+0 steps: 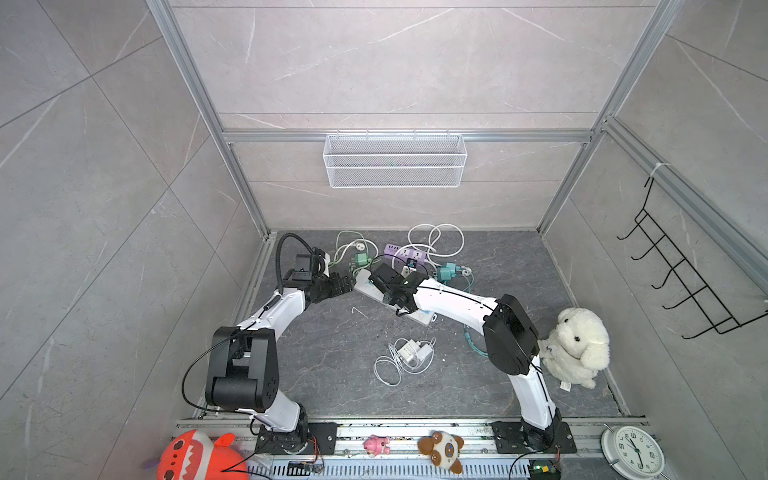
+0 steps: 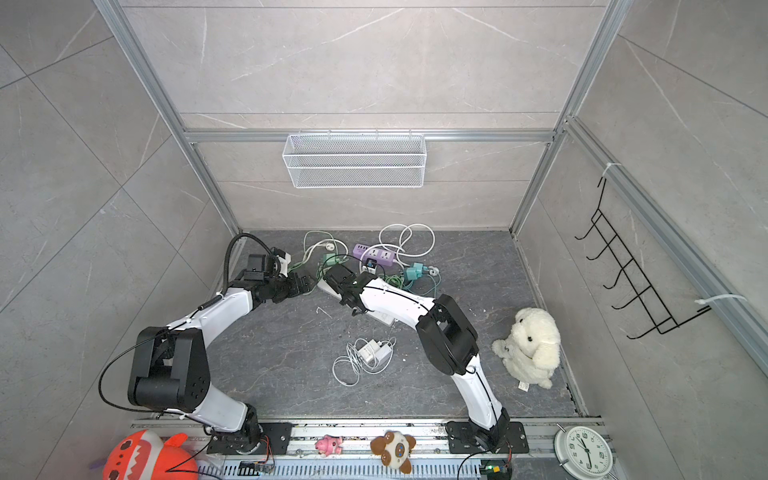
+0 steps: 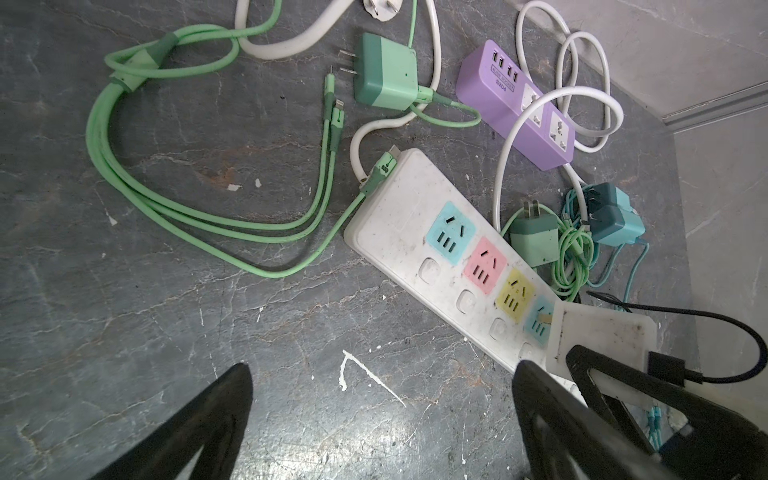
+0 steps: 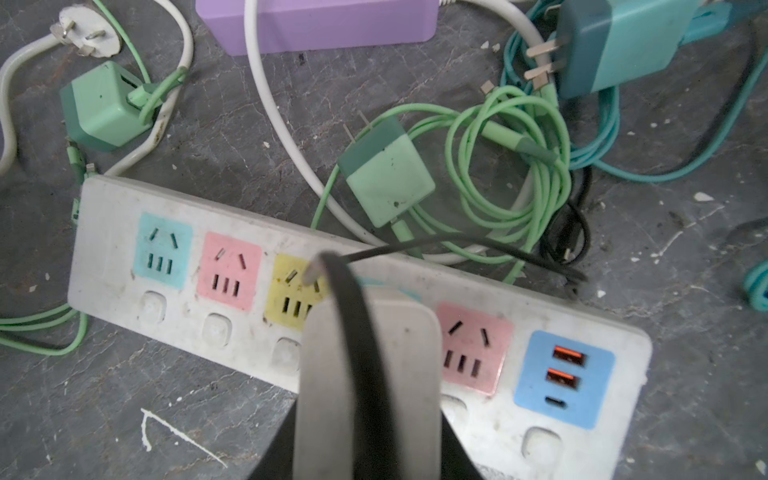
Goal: Insert the plug
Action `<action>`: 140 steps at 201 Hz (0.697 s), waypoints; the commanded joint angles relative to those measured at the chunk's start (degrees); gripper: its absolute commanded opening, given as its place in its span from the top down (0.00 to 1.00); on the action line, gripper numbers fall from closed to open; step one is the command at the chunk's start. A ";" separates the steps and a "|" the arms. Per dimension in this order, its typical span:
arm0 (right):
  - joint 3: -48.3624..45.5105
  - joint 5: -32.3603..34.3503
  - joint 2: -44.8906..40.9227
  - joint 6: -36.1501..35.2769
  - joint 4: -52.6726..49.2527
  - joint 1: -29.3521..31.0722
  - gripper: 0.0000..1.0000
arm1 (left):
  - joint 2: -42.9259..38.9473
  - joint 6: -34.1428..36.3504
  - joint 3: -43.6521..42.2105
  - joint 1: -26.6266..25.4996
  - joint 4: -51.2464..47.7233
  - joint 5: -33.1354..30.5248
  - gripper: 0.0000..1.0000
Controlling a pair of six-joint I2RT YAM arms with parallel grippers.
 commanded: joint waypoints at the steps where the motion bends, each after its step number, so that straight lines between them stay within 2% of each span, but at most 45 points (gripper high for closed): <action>1: -0.20 -0.78 2.72 2.08 -3.06 0.03 0.91 | -0.50 1.11 -0.27 0.53 1.64 -0.07 0.00; 44: -3.84 -2.87 -0.41 0.26 -1.99 -0.37 0.91 | 5.33 3.61 2.96 0.61 4.80 3.04 0.00; 80: -7.23 -9.19 -2.11 -3.80 0.38 -3.04 0.92 | 11.39 7.05 7.11 -0.46 8.78 4.75 0.00; 105: -9.56 -11.35 -3.27 -6.09 1.83 -4.62 0.93 | 17.89 7.40 14.60 -1.55 7.06 4.11 0.00; 140: -13.61 -13.48 -5.83 -8.63 4.72 -6.06 0.93 | 28.90 7.45 28.68 -3.81 -2.25 2.72 0.00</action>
